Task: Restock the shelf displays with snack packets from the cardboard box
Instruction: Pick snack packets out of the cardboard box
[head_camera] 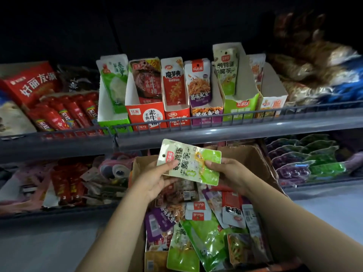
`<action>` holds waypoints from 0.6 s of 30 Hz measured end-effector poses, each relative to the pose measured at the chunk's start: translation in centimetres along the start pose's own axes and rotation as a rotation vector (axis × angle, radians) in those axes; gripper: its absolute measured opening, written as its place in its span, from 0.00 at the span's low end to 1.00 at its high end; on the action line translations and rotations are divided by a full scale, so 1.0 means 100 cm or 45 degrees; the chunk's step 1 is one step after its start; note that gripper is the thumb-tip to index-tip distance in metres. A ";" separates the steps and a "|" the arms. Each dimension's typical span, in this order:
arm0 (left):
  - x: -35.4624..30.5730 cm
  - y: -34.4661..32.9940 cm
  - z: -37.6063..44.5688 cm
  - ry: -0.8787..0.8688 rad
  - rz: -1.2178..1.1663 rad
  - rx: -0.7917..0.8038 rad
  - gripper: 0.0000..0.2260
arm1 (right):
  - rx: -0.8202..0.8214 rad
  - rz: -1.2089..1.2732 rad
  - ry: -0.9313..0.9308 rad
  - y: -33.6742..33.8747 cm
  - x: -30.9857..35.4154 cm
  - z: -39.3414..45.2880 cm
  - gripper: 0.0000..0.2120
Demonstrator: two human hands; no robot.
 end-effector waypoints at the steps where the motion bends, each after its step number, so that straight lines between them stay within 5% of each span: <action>1: 0.000 -0.005 0.000 -0.057 -0.041 -0.017 0.08 | -0.001 0.028 0.008 -0.002 0.002 0.000 0.11; 6: -0.014 -0.012 0.000 -0.348 0.084 -0.124 0.06 | -0.277 -0.385 0.251 0.002 0.024 -0.007 0.11; 12: -0.025 -0.028 -0.009 -0.523 0.365 -0.093 0.06 | -0.243 -0.613 0.379 0.002 0.056 -0.024 0.02; 18: -0.064 -0.072 0.005 -0.508 0.431 0.067 0.05 | -0.447 -0.483 0.573 0.024 0.082 -0.030 0.03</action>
Point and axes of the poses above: each hand's wrist, its own z-axis towards the middle knuckle, its own y-axis out of the back of the hand, x = y × z, the point moved 1 cm from there along z, towards the middle knuckle, and after that the axes turned 10 degrees about -z, right-handed, at the moved point
